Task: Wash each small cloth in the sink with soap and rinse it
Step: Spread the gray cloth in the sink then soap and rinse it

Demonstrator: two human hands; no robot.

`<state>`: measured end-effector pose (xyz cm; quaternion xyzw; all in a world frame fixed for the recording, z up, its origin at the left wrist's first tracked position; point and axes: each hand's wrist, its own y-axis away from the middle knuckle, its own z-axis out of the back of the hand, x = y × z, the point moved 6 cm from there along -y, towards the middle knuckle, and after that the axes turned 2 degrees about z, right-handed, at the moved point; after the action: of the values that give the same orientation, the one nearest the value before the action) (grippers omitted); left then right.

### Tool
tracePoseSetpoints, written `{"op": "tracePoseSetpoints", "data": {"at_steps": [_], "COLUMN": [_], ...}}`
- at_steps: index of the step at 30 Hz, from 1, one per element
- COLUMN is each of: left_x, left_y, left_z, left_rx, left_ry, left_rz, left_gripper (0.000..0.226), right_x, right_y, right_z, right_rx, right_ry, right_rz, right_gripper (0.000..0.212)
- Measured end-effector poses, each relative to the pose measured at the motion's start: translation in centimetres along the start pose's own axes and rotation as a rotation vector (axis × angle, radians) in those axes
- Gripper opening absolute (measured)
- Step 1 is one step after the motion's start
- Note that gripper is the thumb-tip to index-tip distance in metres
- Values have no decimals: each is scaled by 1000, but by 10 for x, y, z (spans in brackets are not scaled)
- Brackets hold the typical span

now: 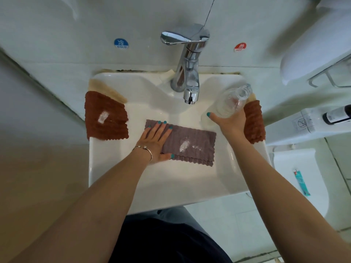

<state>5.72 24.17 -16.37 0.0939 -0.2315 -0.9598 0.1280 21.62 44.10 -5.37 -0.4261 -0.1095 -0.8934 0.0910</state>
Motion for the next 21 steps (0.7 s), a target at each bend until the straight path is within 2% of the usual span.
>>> {"op": "tracePoseSetpoints", "data": {"at_steps": [5, 13, 21], "left_x": [0, 0, 1], "left_y": [-1, -2, -2], "left_z": [-2, -1, -3], "left_rx": [14, 35, 24], "left_ry": [-2, 3, 30], "left_rz": [-1, 5, 8], "left_gripper": [95, 95, 96], "right_x": [-6, -33, -57], "right_y": [0, 2, 42], "right_z": [-7, -25, -20], "right_rx": [20, 33, 2], "right_ry": [-24, -102, -137], "right_rz": [56, -38, -206], "right_gripper": [87, 88, 75]}}
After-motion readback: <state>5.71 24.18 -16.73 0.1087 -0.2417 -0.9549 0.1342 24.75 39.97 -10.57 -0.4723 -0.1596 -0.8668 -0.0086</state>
